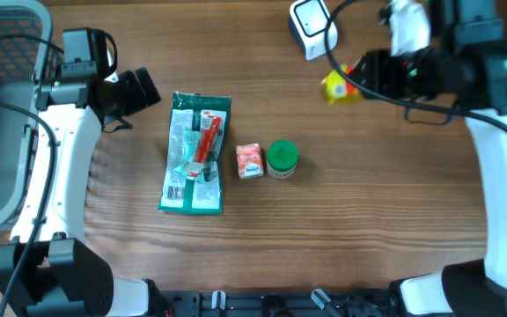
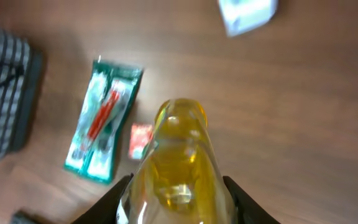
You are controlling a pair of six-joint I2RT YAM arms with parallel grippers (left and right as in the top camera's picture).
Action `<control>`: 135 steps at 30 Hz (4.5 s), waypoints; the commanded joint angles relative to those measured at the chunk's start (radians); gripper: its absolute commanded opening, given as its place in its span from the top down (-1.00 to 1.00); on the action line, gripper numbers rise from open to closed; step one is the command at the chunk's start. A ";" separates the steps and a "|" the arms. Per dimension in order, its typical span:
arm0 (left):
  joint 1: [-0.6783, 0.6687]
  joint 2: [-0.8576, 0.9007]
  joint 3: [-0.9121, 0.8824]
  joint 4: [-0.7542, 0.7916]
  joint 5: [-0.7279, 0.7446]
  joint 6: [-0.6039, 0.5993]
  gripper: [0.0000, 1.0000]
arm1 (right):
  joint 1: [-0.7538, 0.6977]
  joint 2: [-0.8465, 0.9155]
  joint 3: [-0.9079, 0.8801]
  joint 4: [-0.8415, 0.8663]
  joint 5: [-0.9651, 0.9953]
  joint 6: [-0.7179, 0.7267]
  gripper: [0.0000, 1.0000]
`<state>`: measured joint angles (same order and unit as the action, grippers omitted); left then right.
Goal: Scan the item barcode
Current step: 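Lift the oil bottle and hold it up to the white scanner, then carry the bottle to the right side and set it upright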
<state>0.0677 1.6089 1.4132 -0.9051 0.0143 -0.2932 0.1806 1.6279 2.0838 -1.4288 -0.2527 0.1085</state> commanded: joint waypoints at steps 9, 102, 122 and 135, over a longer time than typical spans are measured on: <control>0.002 -0.009 0.011 0.002 0.008 0.001 -1.00 | 0.153 0.334 0.058 0.309 0.646 -0.174 0.27; 0.002 -0.009 0.011 0.002 0.008 0.001 -1.00 | -0.319 0.090 -0.738 0.418 0.285 -0.045 -0.24; 0.002 -0.009 0.011 0.002 0.008 0.001 -1.00 | -0.115 0.087 -0.133 0.031 0.198 0.259 -1.00; 0.003 -0.009 0.011 0.002 0.008 0.001 -1.00 | 0.349 0.202 -0.169 0.082 0.221 0.776 -0.88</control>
<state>0.0677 1.6089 1.4132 -0.9051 0.0143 -0.2932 0.4774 1.7721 1.9266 -1.3491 -0.0669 0.7391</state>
